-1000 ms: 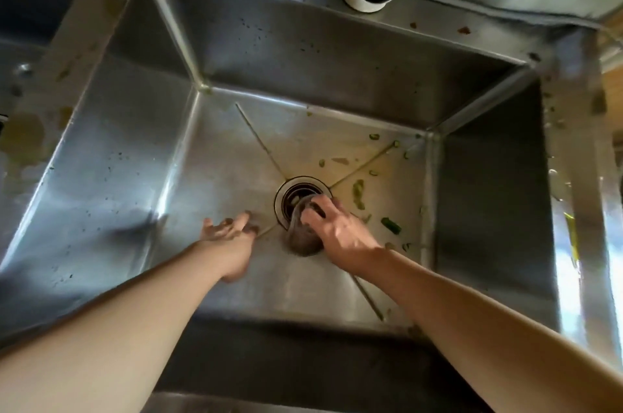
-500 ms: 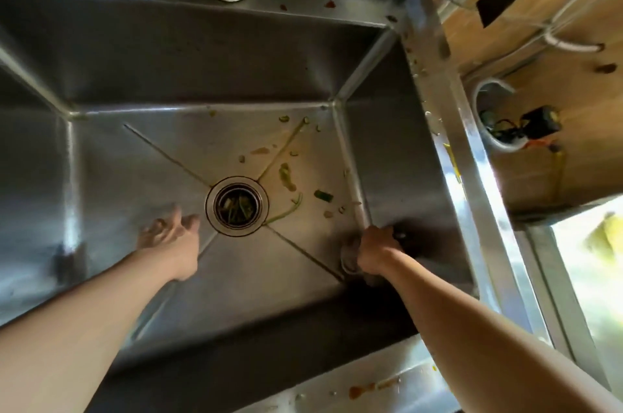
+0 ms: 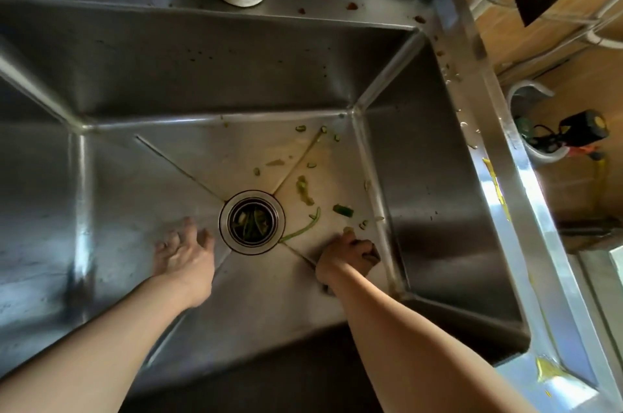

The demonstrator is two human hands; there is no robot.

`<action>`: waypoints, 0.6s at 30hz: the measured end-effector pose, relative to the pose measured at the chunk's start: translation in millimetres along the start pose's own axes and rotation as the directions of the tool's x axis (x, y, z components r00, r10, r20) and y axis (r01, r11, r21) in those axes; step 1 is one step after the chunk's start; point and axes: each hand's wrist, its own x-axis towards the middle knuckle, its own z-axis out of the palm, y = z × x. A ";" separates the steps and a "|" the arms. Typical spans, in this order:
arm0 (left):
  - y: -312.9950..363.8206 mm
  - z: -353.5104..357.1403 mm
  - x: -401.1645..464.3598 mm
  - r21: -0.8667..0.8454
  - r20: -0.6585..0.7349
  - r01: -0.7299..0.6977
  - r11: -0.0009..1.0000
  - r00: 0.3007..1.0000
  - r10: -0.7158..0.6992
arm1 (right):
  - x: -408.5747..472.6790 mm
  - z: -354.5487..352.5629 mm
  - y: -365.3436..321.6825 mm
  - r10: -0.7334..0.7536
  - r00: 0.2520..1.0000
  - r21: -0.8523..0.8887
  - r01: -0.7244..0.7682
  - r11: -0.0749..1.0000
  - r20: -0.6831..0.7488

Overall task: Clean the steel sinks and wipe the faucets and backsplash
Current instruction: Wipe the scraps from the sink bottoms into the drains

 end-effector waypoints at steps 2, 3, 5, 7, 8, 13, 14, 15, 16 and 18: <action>0.9 -0.7 -0.6 -0.009 0.000 0.004 1.000 1.000 -0.004 | -2.7 6.7 -19.4 -0.061 0.997 0.136 0.067 0.988 -0.047; 1.4 -0.6 -1.3 -0.012 0.003 0.008 1.000 1.000 -0.008 | -4.1 10.5 -28.4 -0.106 0.992 0.182 0.117 0.976 -0.071; 2.0 -0.1 -2.8 -0.018 0.005 0.011 1.000 1.000 -0.010 | -8.2 17.8 -43.6 -0.215 0.968 0.198 0.237 0.951 -0.128; 1.4 -0.7 -3.3 -0.029 0.004 0.004 1.000 1.000 -0.004 | -12.2 20.2 -55.0 -0.340 0.929 0.171 0.363 0.916 -0.147; 0.3 -2.0 -3.4 -0.035 0.008 0.001 0.999 1.000 -0.001 | -13.7 18.4 -58.2 -0.398 0.905 0.170 0.420 0.891 -0.153; -8.5 -10.6 -7.0 -0.049 0.049 -0.007 0.999 0.999 0.010 | -25.8 -6.4 -45.2 -0.621 0.772 0.297 0.630 0.718 -0.136; -11.5 -11.8 -7.0 -0.060 0.048 -0.006 0.998 0.999 0.009 | -26.1 -14.6 -39.1 -0.596 0.783 0.353 0.617 0.704 -0.179; -14.3 -13.4 -6.9 -0.074 0.035 -0.004 0.997 0.999 0.007 | -23.3 -23.0 -30.5 -0.548 0.802 0.393 0.595 0.701 -0.236; -16.9 -14.9 -6.6 -0.084 0.010 -0.003 0.996 1.000 0.004 | -16.5 -31.3 -20.5 -0.489 0.821 0.404 0.571 0.715 -0.295; -19.2 -17.6 -3.7 -0.090 -0.056 -0.003 0.996 0.998 -0.002 | 4.2 -47.9 1.9 -0.385 0.849 0.334 0.503 0.797 -0.362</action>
